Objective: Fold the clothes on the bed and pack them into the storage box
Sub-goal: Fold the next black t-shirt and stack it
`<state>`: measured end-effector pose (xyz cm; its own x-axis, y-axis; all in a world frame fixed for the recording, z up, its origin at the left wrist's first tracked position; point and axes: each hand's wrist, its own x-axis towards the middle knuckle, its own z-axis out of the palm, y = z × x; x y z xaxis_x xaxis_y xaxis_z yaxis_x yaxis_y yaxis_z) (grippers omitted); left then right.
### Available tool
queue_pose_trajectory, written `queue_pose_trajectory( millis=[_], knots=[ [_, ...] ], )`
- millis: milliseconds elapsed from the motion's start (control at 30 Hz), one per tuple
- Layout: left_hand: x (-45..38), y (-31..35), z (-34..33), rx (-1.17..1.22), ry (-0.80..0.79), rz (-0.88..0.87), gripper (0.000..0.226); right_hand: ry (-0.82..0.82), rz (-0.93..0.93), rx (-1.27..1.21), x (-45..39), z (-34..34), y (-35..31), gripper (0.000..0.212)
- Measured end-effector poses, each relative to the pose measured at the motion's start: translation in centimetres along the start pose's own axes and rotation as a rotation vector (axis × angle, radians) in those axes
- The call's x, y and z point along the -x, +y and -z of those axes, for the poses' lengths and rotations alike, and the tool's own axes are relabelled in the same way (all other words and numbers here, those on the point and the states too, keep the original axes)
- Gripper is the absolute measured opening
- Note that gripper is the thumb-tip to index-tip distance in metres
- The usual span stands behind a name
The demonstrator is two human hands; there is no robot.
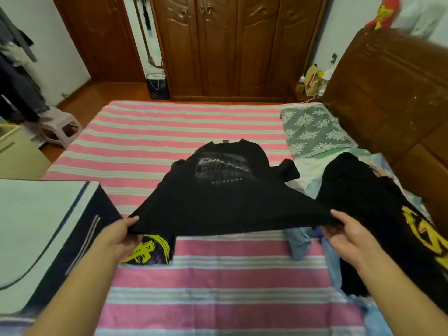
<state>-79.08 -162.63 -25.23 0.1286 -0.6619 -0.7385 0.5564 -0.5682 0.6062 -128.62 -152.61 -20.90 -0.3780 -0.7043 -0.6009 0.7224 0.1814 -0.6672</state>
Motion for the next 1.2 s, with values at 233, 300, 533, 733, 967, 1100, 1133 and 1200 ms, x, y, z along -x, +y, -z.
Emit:
queue_pose_trajectory(
  millis=[233, 300, 533, 733, 967, 1100, 1133, 1200],
  knots=[
    [-12.3, -19.0, 10.5, -0.089, 0.386, 0.203, 0.021, 0.358, -0.290, 0.265, -9.5, 14.1, 17.5, 0.026],
    [-16.2, -23.9, 13.6, -0.148, 0.459, 0.204, 0.025, 0.458, -0.335, 0.384, -12.9, 18.9, 23.1, 0.034],
    [-20.9, -31.9, 19.9, -0.115, 0.478, 0.167, 0.032, 0.577, -0.413, 0.486, -17.8, 25.4, 31.8, 0.033],
    [-16.0, -30.3, 17.8, -0.395, 0.665, 0.023, 0.014, 0.668, -0.404, 0.687, -15.2, 23.6, 29.2, 0.009],
    [-12.1, -31.3, 22.6, -0.767, 0.790, 0.096, 0.007, 0.669, -0.528, 1.024, -9.8, 25.8, 30.4, 0.020],
    [-11.7, -33.2, 23.5, -1.226, 0.743, 0.208, 0.009, 0.723, -0.739, 1.170, -9.6, 27.0, 32.6, 0.017],
    [-11.6, -33.0, 22.3, -1.351, 0.712, 0.201, 0.018, 0.668, -0.746, 1.304, -10.1, 26.7, 32.3, 0.018],
    [-12.1, -32.5, 18.1, -1.488, 0.696, 0.125, 0.039, 0.515, -0.602, 1.604, -11.8, 24.9, 29.7, 0.017]
  ],
)
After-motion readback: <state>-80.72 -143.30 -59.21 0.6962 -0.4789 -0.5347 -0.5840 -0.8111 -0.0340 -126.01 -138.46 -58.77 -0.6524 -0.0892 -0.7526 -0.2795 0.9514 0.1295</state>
